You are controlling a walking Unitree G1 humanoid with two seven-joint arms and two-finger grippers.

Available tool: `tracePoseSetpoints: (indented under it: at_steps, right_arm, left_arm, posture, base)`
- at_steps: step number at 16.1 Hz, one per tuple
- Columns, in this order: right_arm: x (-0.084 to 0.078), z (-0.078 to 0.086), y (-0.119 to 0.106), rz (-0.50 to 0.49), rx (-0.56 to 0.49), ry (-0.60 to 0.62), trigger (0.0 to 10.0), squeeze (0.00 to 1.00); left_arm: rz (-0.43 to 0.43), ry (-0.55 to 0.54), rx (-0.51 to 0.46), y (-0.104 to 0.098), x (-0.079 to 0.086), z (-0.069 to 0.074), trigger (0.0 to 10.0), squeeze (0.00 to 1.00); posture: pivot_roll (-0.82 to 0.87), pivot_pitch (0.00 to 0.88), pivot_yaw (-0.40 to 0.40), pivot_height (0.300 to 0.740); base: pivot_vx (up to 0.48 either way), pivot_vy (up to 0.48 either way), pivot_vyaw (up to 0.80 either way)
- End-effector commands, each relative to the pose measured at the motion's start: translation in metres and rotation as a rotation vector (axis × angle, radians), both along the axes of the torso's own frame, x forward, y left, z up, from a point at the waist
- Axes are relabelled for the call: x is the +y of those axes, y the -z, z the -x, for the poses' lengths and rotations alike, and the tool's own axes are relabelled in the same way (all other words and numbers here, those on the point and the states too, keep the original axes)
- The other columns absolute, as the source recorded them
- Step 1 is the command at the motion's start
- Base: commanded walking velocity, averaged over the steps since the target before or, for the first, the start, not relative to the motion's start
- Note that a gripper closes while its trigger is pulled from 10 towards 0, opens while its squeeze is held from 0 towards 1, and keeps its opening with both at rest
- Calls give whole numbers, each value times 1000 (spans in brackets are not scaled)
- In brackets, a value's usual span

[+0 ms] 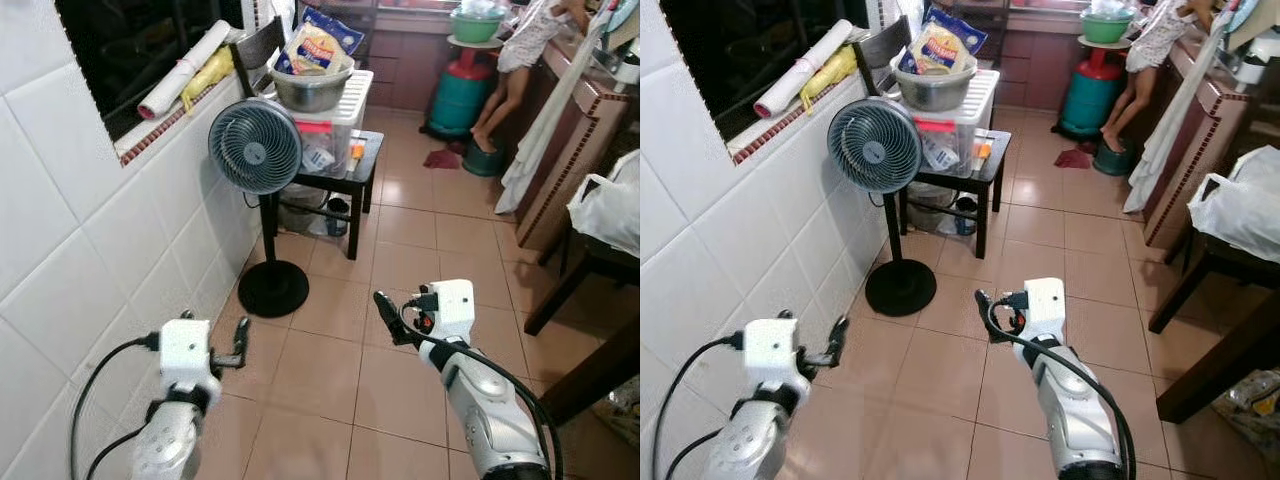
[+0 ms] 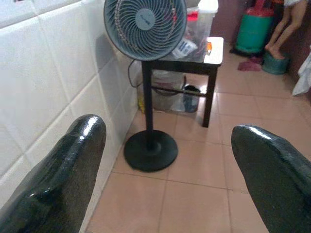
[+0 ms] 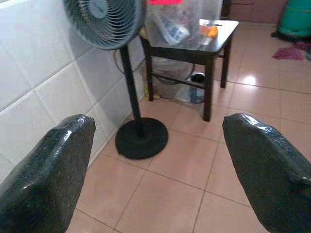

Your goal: Setting the table

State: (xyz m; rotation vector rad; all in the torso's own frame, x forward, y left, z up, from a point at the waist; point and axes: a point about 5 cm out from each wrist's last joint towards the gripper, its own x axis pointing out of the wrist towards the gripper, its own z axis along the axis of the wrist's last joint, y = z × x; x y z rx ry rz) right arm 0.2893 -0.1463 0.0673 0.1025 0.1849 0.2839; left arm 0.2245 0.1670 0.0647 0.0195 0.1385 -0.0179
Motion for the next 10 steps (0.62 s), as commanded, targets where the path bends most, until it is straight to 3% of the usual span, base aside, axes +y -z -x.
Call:
tracePoseSetpoints:
  at_steps: [1,4,7,10]
  right_arm:
    - [-7,3,4,14,19,19,10000,0]
    - [-9,1,1,16,0,26,10000,0]
    - [-14,5,0,5,-2,40,10000,0]
    - [-46,41,7,159,-10,103,10000,0]
  left_arm:
    - [-2,-19,14,3,5,1,10000,0]
    - [3,-37,26,3,6,-3,10000,0]
    - [-11,-6,20,3,2,0,10000,0]
    - [-13,-27,34,6,11,1,10000,0]
  posture:
    - [-84,0,21,740]
    - [-80,0,20,740]
    - [-79,0,24,740]
    - [-116,0,35,740]
  base:
    - [0,0,-744]
    - [0,0,-748]
    - [0,0,0]
    - [0,0,0]
